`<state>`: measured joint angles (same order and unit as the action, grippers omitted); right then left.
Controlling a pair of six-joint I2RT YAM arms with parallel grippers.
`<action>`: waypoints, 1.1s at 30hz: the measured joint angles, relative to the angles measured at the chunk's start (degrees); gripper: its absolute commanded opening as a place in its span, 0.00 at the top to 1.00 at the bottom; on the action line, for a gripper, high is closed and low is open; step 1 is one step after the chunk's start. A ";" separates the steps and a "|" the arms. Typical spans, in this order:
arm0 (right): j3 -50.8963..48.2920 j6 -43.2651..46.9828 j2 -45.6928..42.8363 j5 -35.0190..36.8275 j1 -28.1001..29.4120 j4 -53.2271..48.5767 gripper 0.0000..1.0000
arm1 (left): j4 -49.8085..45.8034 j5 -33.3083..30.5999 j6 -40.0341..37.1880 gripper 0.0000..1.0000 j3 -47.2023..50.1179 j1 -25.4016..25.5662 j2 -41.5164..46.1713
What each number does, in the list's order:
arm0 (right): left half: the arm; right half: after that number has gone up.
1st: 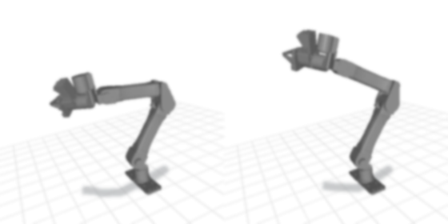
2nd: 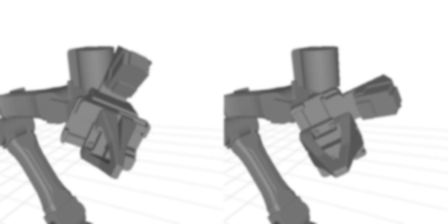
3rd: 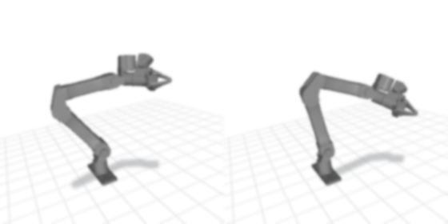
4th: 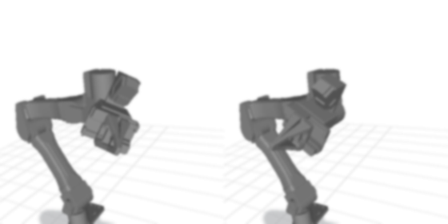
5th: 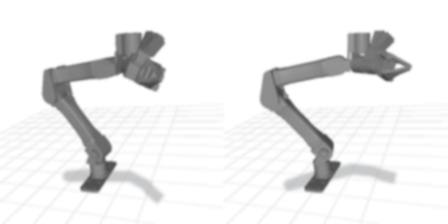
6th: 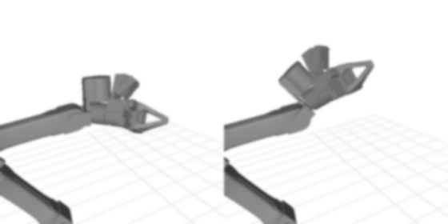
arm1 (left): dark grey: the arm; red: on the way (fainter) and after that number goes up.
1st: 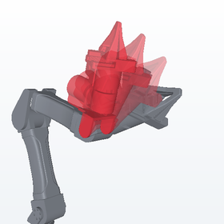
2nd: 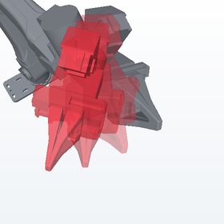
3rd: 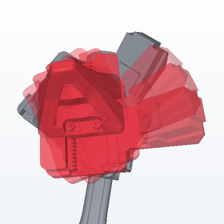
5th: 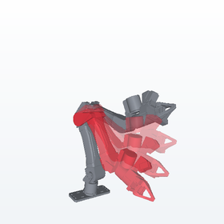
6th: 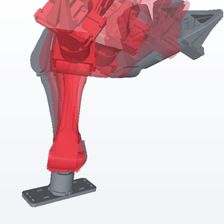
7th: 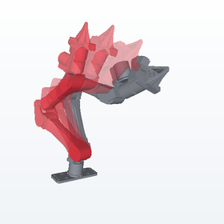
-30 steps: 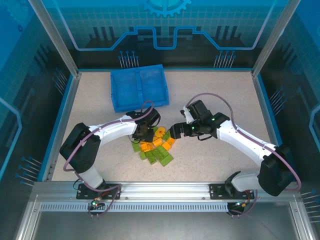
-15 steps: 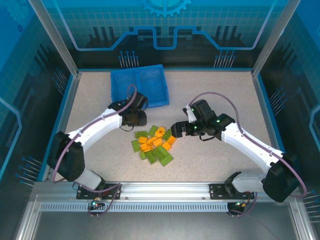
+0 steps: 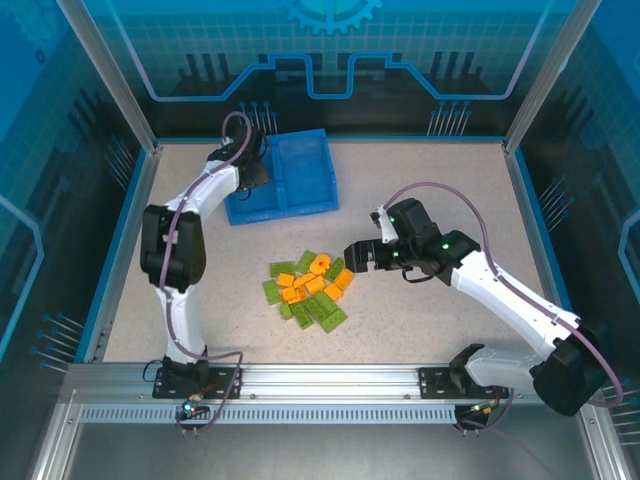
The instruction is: Sort the legos into containers by color
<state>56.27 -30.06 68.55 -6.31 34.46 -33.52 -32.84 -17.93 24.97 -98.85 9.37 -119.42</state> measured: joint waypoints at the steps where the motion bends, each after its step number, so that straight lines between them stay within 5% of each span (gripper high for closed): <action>1: 0.00 -0.02 -0.35 0.11 0.00 -0.07 0.00 | -0.07 0.48 0.09 0.62 -1.18 -0.33 -1.99; 6: 0.00 -0.57 -1.20 0.48 0.02 -0.26 0.00 | -0.74 3.39 0.61 0.42 -4.04 -0.98 -6.23; 14: -0.02 -1.09 -1.49 1.79 0.02 -0.39 0.00 | -1.09 6.97 0.57 0.44 -3.76 -1.01 -3.02; 20: -0.02 -2.62 2.80 4.31 0.15 -0.09 0.02 | 2.01 11.80 1.11 0.45 11.58 0.76 20.00; 27: 1.77 -7.19 15.96 7.08 4.02 1.09 0.12 | 6.16 15.74 -8.00 0.43 26.34 17.53 52.48; 33: 3.08 -11.50 25.51 7.23 6.08 2.73 0.17 | 2.56 18.88 -17.86 0.31 37.42 21.97 65.05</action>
<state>59.35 -41.56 94.06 0.93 40.53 -30.79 -30.28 0.95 7.11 -61.43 31.33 -54.37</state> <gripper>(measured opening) 0.831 0.668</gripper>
